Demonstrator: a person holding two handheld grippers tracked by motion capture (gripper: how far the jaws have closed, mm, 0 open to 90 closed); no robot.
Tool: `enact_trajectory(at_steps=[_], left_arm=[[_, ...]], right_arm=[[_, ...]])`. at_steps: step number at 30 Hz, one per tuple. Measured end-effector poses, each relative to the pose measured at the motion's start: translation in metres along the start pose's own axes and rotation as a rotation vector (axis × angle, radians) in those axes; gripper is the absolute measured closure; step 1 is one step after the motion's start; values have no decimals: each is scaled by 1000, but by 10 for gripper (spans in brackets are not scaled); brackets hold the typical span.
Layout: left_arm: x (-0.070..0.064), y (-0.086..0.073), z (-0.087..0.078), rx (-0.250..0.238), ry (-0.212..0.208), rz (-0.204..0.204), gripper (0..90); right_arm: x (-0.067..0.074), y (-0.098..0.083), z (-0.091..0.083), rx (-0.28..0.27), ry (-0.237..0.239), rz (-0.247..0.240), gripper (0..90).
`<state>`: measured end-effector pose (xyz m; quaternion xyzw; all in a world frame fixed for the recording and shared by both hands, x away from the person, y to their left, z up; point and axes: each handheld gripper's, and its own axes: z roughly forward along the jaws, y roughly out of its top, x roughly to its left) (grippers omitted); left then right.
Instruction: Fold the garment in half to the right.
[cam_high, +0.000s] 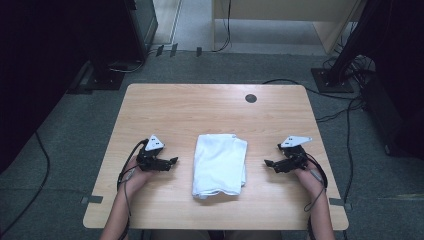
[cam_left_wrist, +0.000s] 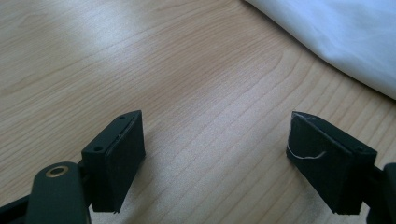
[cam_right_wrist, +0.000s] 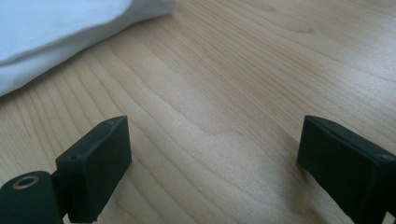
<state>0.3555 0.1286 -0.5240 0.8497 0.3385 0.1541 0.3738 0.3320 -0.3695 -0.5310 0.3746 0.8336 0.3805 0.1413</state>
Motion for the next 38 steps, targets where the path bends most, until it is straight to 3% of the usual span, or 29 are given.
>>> enact_trajectory(at_steps=[6, 13, 38], left_arm=[[0, 0, 0, 0, 0, 0, 193], [0, 0, 0, 0, 4, -3, 193], [1, 0, 1, -3, 24, -23, 193]], right_arm=[[-3, -1, 0, -6, -22, -12, 95], [-6, -1, 1, 6, -51, 8, 54], [-7, 0, 3, 18, -46, -5, 22]])
